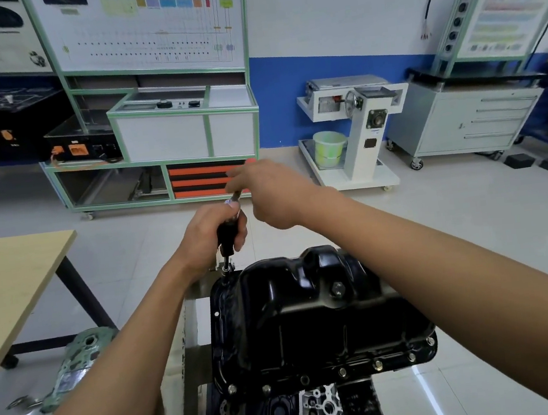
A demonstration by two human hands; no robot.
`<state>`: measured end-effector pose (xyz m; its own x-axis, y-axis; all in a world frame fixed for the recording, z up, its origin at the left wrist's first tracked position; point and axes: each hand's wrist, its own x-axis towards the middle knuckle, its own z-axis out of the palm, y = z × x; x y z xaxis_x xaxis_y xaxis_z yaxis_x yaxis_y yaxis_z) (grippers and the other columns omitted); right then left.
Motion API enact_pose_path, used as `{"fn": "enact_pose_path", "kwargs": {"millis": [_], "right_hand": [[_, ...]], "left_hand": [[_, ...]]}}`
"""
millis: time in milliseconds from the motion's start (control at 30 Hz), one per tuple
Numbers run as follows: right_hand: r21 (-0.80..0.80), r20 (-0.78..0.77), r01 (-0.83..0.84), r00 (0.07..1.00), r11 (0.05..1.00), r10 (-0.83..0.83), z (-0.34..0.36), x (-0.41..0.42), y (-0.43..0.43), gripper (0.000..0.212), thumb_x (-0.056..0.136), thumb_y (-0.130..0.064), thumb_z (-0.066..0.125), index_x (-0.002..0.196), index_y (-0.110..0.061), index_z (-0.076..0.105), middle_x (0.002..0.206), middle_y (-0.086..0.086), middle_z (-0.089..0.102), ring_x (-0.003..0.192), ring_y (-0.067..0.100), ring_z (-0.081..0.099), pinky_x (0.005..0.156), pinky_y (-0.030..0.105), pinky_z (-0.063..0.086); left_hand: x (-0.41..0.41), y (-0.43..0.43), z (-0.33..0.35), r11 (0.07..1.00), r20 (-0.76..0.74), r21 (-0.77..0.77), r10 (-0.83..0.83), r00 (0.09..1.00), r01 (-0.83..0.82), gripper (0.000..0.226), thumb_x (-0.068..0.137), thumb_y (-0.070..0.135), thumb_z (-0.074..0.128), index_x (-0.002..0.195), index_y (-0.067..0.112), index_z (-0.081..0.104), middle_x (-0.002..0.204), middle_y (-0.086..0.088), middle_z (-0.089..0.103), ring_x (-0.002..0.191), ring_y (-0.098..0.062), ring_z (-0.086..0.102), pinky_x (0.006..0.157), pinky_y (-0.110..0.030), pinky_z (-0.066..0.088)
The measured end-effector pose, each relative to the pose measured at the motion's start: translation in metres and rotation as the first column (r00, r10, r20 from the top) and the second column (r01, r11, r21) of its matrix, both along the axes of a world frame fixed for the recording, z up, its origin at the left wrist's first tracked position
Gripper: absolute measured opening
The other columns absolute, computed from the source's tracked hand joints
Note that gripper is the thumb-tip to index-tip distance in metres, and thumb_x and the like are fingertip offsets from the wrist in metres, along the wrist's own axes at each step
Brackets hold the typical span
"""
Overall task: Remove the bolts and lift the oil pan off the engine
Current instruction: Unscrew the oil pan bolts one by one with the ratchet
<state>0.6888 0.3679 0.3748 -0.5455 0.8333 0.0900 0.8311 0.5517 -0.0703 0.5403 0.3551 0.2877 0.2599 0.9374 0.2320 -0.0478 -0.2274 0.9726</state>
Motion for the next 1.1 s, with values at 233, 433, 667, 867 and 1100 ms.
{"fn": "enact_pose_path", "kwargs": {"millis": [233, 433, 667, 867, 1100], "right_hand": [[-0.111, -0.149, -0.095, 0.986, 0.989, 0.078, -0.009, 0.003, 0.002, 0.066, 0.087, 0.011, 0.045, 0.146, -0.019, 0.05, 0.164, 0.0, 0.028, 0.151, 0.021, 0.026, 0.118, 0.039, 0.029], [0.026, 0.033, 0.063, 0.997, 0.998, -0.064, -0.004, 0.006, -0.008, 0.027, 0.095, -0.02, 0.051, 0.118, -0.02, 0.063, 0.114, 0.005, 0.06, 0.108, 0.031, 0.056, 0.087, 0.04, 0.05], [0.067, 0.075, 0.106, 0.991, 0.992, -0.111, 0.01, 0.004, -0.032, 0.029, 0.091, -0.03, 0.057, 0.07, -0.021, 0.039, 0.073, -0.004, 0.035, 0.061, 0.015, 0.041, 0.049, 0.029, 0.023], [-0.185, -0.084, 0.031, 0.995, 0.982, -0.048, 0.009, -0.011, -0.044, 0.036, 0.087, -0.028, 0.064, 0.059, -0.016, 0.044, 0.053, 0.001, 0.046, 0.051, 0.017, 0.045, 0.05, 0.03, 0.034], [-0.093, 0.057, 0.1, 0.994, 0.991, -0.095, 0.016, 0.002, -0.031, 0.017, 0.091, -0.02, 0.059, 0.102, -0.018, 0.072, 0.087, 0.003, 0.065, 0.074, 0.024, 0.062, 0.066, 0.033, 0.051]], "left_hand": [[-0.014, 0.003, 0.002, 0.987, 0.024, -0.075, -0.142, 0.99, 0.144, 0.037, 0.074, 0.046, 0.054, 0.057, 0.014, 0.061, 0.051, -0.009, 0.045, 0.05, -0.022, 0.041, 0.054, -0.029, 0.036], [-0.006, 0.008, 0.0, 0.993, 0.04, -0.121, 0.011, 0.999, -0.006, 0.042, 0.074, 0.054, 0.056, 0.055, 0.016, 0.06, 0.053, -0.005, 0.047, 0.052, -0.021, 0.041, 0.061, -0.037, 0.03], [-0.002, 0.012, -0.002, 0.984, 0.144, -0.136, 0.13, 0.981, -0.111, 0.031, 0.072, 0.053, 0.061, 0.06, 0.025, 0.065, 0.059, -0.002, 0.055, 0.054, -0.019, 0.046, 0.057, -0.034, 0.034], [0.005, 0.01, -0.003, 0.969, 0.208, -0.116, 0.24, 0.948, -0.219, 0.035, 0.072, 0.055, 0.064, 0.069, 0.02, 0.063, 0.069, -0.002, 0.055, 0.066, -0.018, 0.05, 0.065, -0.035, 0.037], [-0.007, 0.012, -0.004, 0.982, 0.112, -0.066, 0.184, 0.977, -0.177, 0.037, 0.078, 0.054, 0.058, 0.059, 0.023, 0.065, 0.059, -0.006, 0.057, 0.057, -0.022, 0.049, 0.061, -0.038, 0.035]]}}
